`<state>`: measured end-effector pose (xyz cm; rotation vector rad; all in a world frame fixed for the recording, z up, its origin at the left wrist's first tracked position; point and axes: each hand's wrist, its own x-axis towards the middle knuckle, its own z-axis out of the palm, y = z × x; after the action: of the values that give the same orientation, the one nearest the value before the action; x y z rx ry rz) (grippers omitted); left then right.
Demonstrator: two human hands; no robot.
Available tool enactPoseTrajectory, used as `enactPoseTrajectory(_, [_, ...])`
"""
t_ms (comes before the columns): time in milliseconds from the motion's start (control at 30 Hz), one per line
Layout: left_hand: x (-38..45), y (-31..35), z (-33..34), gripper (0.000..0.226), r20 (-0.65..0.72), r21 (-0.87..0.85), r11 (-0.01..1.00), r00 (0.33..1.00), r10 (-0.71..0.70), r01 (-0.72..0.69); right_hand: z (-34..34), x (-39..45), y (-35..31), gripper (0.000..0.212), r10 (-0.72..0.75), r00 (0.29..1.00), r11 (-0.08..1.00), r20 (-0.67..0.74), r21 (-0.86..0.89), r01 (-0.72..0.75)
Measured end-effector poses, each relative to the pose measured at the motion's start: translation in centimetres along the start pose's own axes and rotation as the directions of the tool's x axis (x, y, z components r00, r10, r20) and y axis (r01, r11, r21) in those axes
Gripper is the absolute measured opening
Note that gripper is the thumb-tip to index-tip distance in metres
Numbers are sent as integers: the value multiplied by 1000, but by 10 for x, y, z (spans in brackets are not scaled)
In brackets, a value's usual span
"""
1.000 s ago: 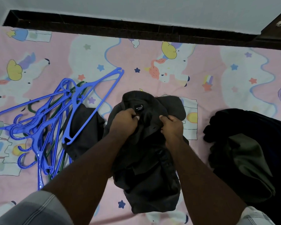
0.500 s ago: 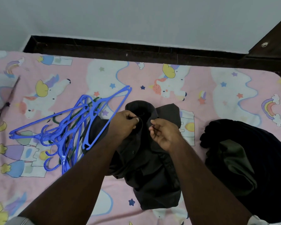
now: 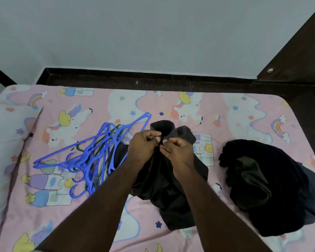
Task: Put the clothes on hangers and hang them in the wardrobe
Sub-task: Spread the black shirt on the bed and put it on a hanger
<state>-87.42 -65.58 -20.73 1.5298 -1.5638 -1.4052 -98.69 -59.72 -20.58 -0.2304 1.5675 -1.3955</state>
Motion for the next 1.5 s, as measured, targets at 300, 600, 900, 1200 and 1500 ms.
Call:
enactPoseTrajectory(300, [-18,1,0,7,-89,-2,999,995,-45,45,4,-23,23,18,-298,950,888,-89,-390,242])
enactPoseTrajectory(600, [-24,-5,11,18,-19,72,997,1000,5,-4,-3,-20,31,10,-373,922,799,-105,-541,262])
enactPoseTrajectory(900, [-28,-7,20,9,-18,-88,990,994,-111,109,-21,-2,32,8,-267,964,867,-11,-439,236])
enactPoseTrajectory(1200, [-25,-4,35,13,2,-256,946,979,-204,198,-32,8,27,15,-278,959,828,56,-493,269])
enactPoseTrajectory(1500, [-14,-5,41,11,-50,-306,932,974,-220,195,-36,21,18,15,-234,970,870,62,-431,237])
